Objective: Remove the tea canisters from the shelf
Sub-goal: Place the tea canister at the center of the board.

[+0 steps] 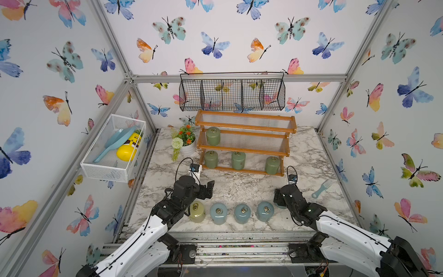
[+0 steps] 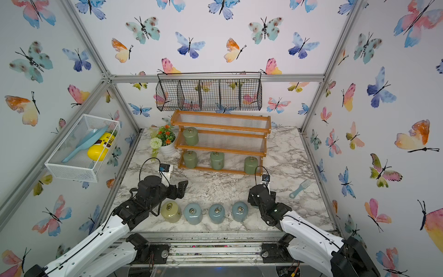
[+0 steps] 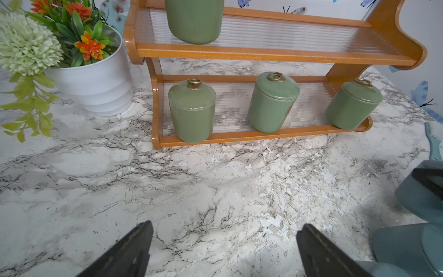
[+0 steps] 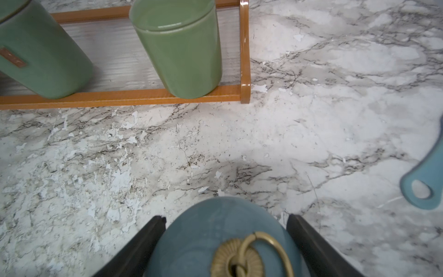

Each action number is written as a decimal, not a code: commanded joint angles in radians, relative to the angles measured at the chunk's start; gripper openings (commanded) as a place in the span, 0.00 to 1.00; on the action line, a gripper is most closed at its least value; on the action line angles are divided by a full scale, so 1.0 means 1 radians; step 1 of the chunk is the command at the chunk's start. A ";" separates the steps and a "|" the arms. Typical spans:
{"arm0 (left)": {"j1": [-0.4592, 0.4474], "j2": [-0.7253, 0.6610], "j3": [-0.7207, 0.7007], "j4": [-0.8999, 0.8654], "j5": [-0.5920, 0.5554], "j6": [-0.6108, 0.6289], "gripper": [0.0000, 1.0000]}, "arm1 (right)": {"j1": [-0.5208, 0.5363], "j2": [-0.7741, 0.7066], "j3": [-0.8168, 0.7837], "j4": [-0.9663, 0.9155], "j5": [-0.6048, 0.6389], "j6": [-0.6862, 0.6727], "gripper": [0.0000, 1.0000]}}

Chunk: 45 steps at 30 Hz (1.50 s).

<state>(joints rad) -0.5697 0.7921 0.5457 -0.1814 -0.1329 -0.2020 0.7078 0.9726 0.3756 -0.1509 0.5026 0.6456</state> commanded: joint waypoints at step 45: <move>0.031 0.005 -0.025 0.034 0.047 0.006 0.98 | 0.118 -0.031 0.055 -0.249 0.086 0.247 0.87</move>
<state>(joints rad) -0.5446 0.7998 0.5251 -0.1673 -0.1055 -0.2020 0.8200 0.9668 0.3973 -0.2970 0.5835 0.8398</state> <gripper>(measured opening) 0.984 0.876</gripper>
